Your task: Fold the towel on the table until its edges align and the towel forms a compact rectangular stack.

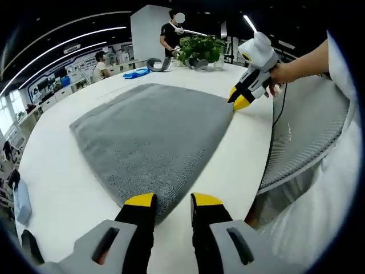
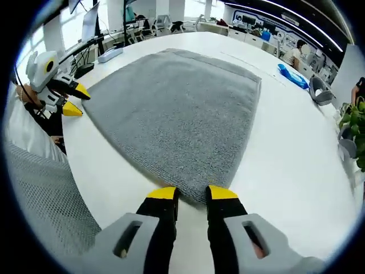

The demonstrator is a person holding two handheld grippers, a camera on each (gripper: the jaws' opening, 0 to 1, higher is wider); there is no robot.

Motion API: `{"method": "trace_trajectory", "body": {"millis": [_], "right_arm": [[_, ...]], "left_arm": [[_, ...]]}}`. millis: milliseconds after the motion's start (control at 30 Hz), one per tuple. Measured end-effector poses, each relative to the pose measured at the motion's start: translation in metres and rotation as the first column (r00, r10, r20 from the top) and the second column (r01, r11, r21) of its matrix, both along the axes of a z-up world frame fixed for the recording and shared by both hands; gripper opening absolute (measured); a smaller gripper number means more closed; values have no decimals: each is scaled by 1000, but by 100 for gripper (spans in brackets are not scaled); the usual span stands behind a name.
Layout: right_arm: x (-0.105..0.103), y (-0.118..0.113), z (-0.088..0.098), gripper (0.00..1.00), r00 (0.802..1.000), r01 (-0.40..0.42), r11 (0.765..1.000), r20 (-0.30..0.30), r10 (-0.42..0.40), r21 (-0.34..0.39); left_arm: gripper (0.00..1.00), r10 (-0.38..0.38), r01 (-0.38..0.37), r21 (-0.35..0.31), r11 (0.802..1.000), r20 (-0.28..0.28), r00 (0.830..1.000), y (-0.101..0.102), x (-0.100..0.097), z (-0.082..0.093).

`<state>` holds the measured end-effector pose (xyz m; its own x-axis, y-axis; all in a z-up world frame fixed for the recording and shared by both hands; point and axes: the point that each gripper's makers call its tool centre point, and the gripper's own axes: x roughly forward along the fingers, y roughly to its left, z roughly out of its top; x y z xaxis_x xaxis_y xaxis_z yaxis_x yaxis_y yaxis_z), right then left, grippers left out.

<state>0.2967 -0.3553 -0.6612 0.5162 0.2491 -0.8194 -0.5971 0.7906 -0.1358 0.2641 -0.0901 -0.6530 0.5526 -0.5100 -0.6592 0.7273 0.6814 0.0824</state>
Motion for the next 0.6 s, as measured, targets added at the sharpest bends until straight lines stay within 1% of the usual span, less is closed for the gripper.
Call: {"method": "trace_trajectory", "body": {"millis": [33, 67, 100, 133, 200, 267, 333, 367, 400, 433, 500, 600], "right_arm": [[2, -5, 0, 4, 1000, 5, 999, 18, -5, -40], [1, 3, -1, 4, 1000, -3, 1000, 8, 3, -9], [1, 2, -1, 4, 1000, 22, 1000, 5, -22, -8], [2, 2, 0, 4, 1000, 30, 999, 5, -30, -11], [1, 2, 0, 3, 999, 36, 999, 10, -36, -18], [1, 2, 0, 2, 999, 36, 999, 15, -36, -23], [1, 1, 1, 1, 999, 45, 999, 10, -44, -20], [0, 2, 2, 1, 998, 57, 998, -3, -57, -15], [0, 2, 3, 1, 998, 68, 998, -13, -68, -9], [-1, 3, 4, 1, 997, 79, 997, -17, -79, -5], [-2, 3, 5, 1, 996, 86, 996, -17, -86, -4], [-3, 3, 8, 1, 993, 115, 993, -26, -115, 16]], "left_arm": [[17, 4, -4, 6, 1000, 4, 1000, 1, 2, -1], [15, 12, -12, 15, 1000, 13, 1000, 3, 3, -1], [15, 12, -12, 14, 1000, 12, 1000, 2, 3, 0], [15, 12, -12, 15, 1000, 13, 1000, 2, 3, 0], [13, 14, -15, 29, 999, 34, 999, 4, 5, 1], [11, 13, -14, 37, 999, 39, 999, 4, 5, 1], [7, 22, -24, 54, 998, 35, 999, 5, 6, 2], [6, 25, -27, 56, 998, 31, 999, 5, 7, 2], [5, 39, -40, 59, 997, 17, 999, 6, 7, 3], [5, 59, -59, 57, 997, 2, 998, 7, 8, 3], [4, 72, -71, 56, 996, -13, 997, 8, 8, 3], [4, 72, -71, 66, 995, -18, 997, 9, 6, 5]]}}
